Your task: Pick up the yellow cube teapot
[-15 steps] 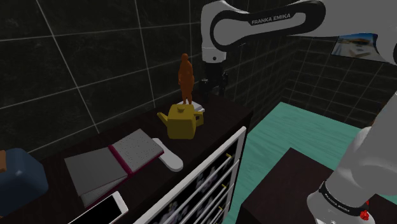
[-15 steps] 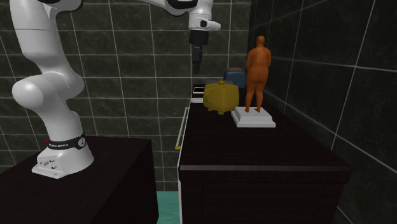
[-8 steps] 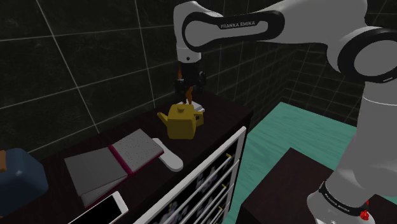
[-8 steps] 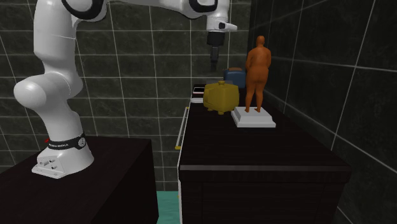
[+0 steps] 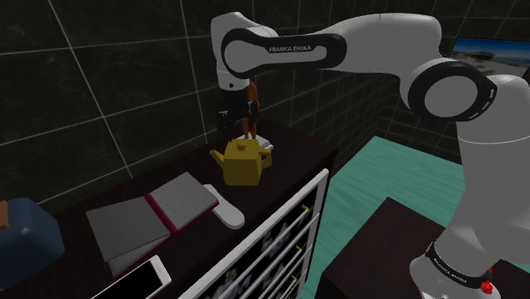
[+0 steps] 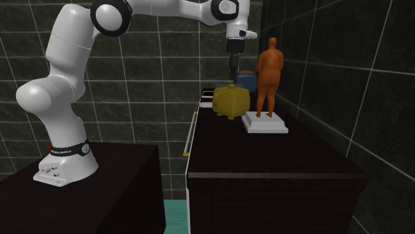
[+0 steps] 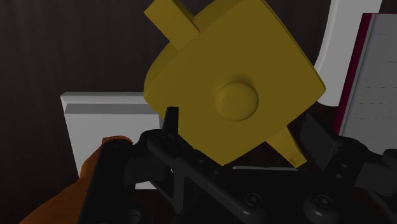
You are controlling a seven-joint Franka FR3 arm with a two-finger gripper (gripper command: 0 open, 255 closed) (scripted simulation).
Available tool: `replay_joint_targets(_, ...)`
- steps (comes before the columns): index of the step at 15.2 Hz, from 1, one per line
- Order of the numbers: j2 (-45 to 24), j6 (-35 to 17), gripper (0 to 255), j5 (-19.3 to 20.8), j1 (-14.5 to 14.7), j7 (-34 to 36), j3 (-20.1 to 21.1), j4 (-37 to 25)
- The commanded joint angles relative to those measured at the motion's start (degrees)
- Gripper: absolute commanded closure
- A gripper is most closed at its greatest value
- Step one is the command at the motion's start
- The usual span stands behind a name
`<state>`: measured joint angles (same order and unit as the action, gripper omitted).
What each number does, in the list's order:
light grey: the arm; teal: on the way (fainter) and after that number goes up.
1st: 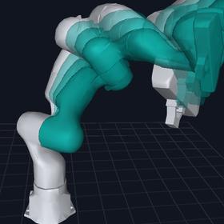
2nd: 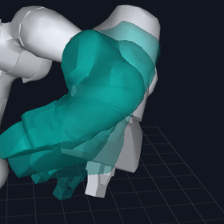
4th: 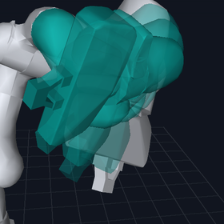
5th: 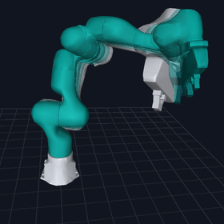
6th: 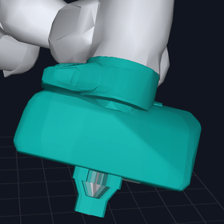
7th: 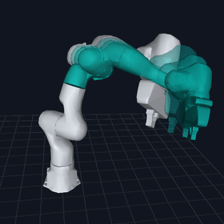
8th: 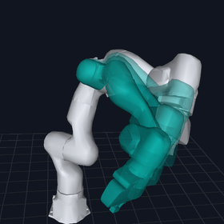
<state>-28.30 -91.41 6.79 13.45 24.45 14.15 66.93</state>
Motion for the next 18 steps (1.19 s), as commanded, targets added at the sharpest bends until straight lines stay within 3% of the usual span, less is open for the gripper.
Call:
replay_joint_targets(1, 0.1, -1.5, 0, 0.0, -0.1, 0.1, 0.0, 1.6)
replay_joint_targets(5, 0.4, -3.7, 0, 0.0, -0.3, 0.2, 0.0, 4.0)
replay_joint_targets(6, 0.2, -3.7, 255, 0.0, -0.3, 0.2, 0.0, 3.9)
replay_joint_targets(15, 0.4, -3.7, 255, 0.0, -0.3, 0.2, 0.0, 4.0)
replay_joint_targets(18, 0.0, -1.1, 255, 0.0, 0.0, 0.1, 0.0, 1.1)
